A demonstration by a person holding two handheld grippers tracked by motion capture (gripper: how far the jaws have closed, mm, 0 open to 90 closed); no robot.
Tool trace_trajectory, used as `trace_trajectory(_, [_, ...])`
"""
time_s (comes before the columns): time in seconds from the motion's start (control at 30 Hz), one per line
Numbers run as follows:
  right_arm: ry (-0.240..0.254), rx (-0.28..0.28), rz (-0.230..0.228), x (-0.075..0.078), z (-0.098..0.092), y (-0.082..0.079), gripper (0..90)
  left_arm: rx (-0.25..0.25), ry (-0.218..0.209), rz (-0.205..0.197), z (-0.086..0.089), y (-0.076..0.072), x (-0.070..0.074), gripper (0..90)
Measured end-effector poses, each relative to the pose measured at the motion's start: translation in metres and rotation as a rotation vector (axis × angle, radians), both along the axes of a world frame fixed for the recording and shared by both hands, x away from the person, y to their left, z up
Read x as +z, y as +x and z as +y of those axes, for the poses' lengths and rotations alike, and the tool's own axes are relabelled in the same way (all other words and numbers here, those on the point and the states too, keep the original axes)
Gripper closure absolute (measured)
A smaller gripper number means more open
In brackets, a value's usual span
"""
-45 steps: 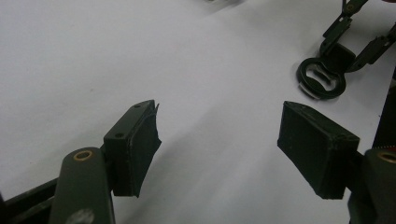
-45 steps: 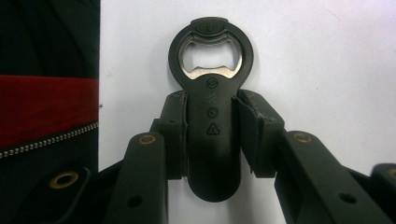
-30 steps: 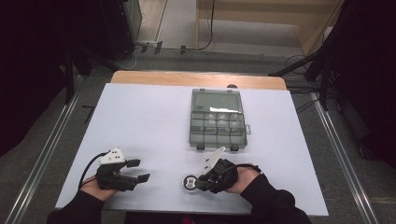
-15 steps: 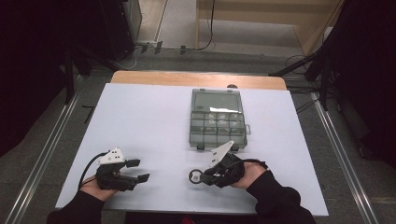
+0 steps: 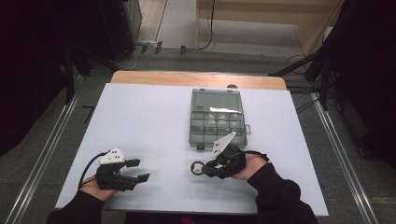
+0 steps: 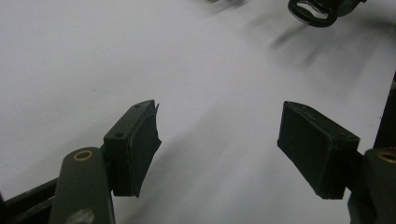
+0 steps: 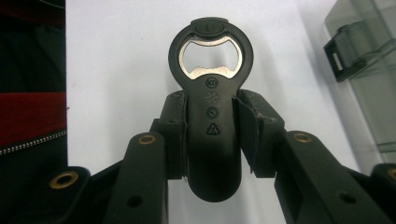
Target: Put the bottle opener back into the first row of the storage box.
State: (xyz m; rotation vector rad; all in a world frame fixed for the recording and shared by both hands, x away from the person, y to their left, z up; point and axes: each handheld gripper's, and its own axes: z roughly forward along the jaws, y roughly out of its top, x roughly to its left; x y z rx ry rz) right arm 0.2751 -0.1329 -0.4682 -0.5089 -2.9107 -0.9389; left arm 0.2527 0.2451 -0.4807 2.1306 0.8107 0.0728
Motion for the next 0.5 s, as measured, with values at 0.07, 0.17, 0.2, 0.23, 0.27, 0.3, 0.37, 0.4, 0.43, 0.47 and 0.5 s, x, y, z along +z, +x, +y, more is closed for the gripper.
trace_trajectory(0.07, [-0.001,-0.009,0.003,0.002,-0.001,0.002,65.7,-0.001,0.000,0.000,0.000,0.000,0.000,28.3])
trace_trajectory(0.17, [0.004,-0.012,0.000,0.004,-0.003,0.007,65.7,0.000,0.001,0.000,0.000,0.000,0.000,28.3])
trace_trajectory(0.2, [0.006,-0.011,0.000,0.005,-0.004,0.009,65.7,0.000,0.000,0.000,0.000,0.000,0.000,28.4])
trace_trajectory(0.23, [0.006,-0.011,0.000,0.005,-0.004,0.009,65.7,-0.001,0.002,0.001,0.000,0.000,0.000,28.4])
trace_trajectory(0.27, [0.007,-0.016,0.004,0.005,-0.005,0.012,65.7,-0.001,0.002,0.001,0.000,0.000,0.000,28.3])
trace_trajectory(0.3, [0.007,-0.016,0.004,0.005,-0.005,0.012,65.7,-0.001,0.002,0.001,0.000,0.000,0.000,28.3])
trace_trajectory(0.37, [0.006,-0.020,0.004,0.006,-0.006,0.014,65.7,-0.001,0.003,0.001,0.000,0.000,0.000,28.3])
trace_trajectory(0.4, [0.008,-0.024,0.007,0.007,-0.007,0.016,65.7,-0.001,0.003,0.001,0.000,0.000,0.000,28.4])
trace_trajectory(0.43, [0.006,-0.027,0.010,0.008,-0.008,0.018,65.7,-0.001,0.003,0.001,0.000,0.000,0.000,28.3])
trace_trajectory(0.47, [0.004,-0.034,0.014,0.008,-0.008,0.018,65.7,-0.001,0.002,0.001,0.000,0.000,0.000,28.3])
trace_trajectory(0.5, [0.004,-0.034,0.014,0.008,-0.008,0.018,65.7,-0.001,0.002,0.001,0.000,0.000,0.000,28.3])
